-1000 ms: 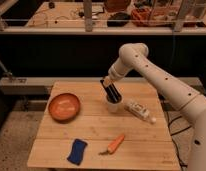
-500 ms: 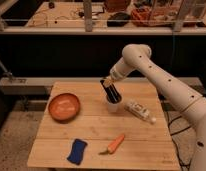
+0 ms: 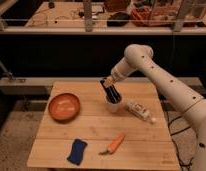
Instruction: Place the eraser in the ceramic cup
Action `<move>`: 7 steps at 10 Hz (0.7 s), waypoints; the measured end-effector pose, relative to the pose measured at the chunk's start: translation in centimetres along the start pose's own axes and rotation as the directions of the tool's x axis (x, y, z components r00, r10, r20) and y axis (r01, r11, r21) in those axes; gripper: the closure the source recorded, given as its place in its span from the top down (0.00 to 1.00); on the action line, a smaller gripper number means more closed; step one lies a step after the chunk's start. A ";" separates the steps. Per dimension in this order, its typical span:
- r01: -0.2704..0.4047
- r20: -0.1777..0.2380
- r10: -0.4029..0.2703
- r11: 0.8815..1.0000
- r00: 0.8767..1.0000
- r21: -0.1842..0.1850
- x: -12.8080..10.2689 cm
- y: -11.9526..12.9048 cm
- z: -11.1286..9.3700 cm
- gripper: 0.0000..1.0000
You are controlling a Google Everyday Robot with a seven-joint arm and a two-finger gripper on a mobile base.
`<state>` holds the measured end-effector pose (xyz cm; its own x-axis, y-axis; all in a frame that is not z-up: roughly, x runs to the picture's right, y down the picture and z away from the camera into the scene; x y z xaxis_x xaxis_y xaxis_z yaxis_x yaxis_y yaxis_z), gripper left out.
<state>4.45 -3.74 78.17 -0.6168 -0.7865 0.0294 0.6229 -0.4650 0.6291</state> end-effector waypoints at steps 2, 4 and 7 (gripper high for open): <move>0.014 -0.008 -0.014 1.000 1.000 0.003 -0.1 0.1 -0.1 0.00; 0.026 -0.015 -0.026 1.000 1.000 0.005 -0.2 0.2 -0.1 0.00; 0.040 -0.026 -0.040 0.999 0.999 0.008 -0.3 0.4 -0.1 0.00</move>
<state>4.88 -3.74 78.36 -0.6283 -0.7778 -0.0163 0.5937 -0.4929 0.6361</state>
